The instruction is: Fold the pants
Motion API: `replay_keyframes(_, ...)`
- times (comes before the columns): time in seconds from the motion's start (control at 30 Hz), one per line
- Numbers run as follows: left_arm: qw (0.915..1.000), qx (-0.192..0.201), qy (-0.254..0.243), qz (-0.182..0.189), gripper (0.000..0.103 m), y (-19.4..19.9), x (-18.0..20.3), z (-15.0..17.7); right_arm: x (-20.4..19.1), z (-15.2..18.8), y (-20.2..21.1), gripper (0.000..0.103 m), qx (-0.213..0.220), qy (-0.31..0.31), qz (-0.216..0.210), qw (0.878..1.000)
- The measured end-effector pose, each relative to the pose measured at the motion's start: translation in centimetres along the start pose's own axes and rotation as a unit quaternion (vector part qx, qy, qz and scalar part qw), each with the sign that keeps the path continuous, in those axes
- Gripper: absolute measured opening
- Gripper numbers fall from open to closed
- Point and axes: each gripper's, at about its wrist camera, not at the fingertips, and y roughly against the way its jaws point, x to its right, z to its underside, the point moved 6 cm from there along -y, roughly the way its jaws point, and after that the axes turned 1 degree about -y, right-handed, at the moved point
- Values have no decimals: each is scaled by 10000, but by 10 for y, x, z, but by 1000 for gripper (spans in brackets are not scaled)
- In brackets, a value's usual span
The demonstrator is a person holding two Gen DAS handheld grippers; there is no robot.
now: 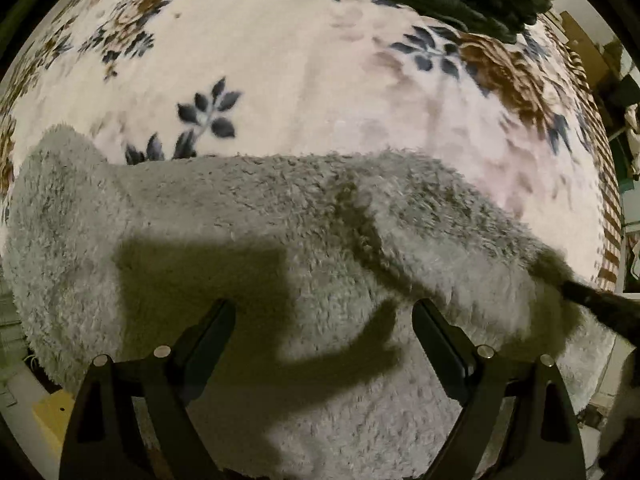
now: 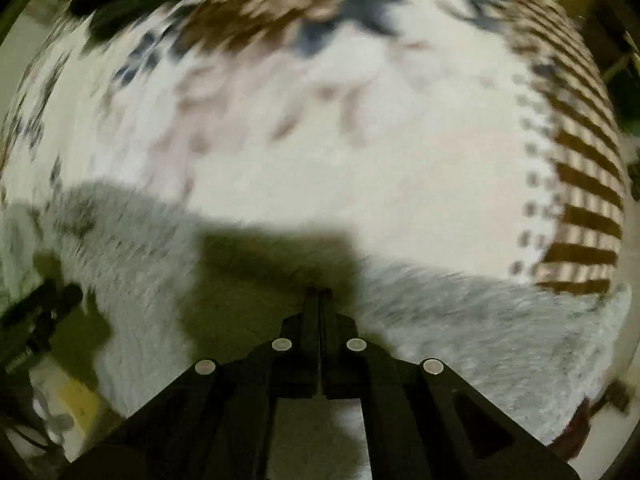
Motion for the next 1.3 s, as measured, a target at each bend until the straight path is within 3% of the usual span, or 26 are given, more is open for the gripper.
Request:
replay_keyframes(0.1,10000,25,85,21,91,-9,-1,-10,20,-22,11,0,107,-174,-113,9997)
replay_keyframes(0.2,10000,-9,-23,-74,91,-25,2,-26,21,-38,16,5,-152,-63,-671,9976)
replay_keyframes(0.23,9999,-51,-25,-85,91,-32,2,-30,17,-40,15,21,-261,76,-740,9969)
replay_keyframes(0.27,9999,-97,-19,-103,91,-39,2,-34,16,-41,14,51,-299,250,-748,9964)
replay_keyframes(0.33,9998,-142,2,-109,93,-44,-4,-39,11,-38,8,71,-367,630,-706,9948)
replay_keyframes(0.43,9998,-157,-2,-157,93,-46,-2,-45,5,-29,-10,70,-657,1156,-495,9899)
replay_keyframes(0.5,9998,-164,12,-150,93,-46,3,-49,3,-29,-21,44,-704,1384,-240,9876)
replay_keyframes(0.53,9998,-150,12,-123,93,-45,4,-50,7,-34,-25,12,-634,1443,-81,9875)
replay_keyframes(0.63,9999,-87,-13,-85,93,-39,5,-52,28,-52,-22,6,-352,1036,-54,9940)
replay_keyframes(0.77,9999,-93,32,-102,93,-44,-1,-65,70,-83,-11,5,19,402,-155,9991)
replay_keyframes(0.83,9998,-170,22,-114,93,-45,-4,-69,77,-94,-21,8,-262,268,-319,9988)
replay_keyframes(0.9,10000,-84,26,33,93,-33,-11,-67,87,-100,-20,20,-412,-58,-568,9975)
replay_keyframes(0.97,9996,-9,103,257,93,-10,-28,-47,117,-84,1,46,-266,-521,-835,9948)
replay_keyframes(1.0,9993,-4,170,345,93,-3,-34,-37,133,-79,12,47,-182,-865,-1009,9910)
replay_keyframes(1.13,9969,-295,658,324,93,17,-76,21,183,-31,32,48,-412,-2161,-1706,9605)
replay_keyframes(1.2,9929,-440,1039,384,91,16,-98,50,203,0,22,48,-792,-2819,-2040,9341)
replay_keyframes(1.3,9845,-485,1628,447,91,8,-134,77,206,54,2,48,-1072,-3351,-2280,9079)
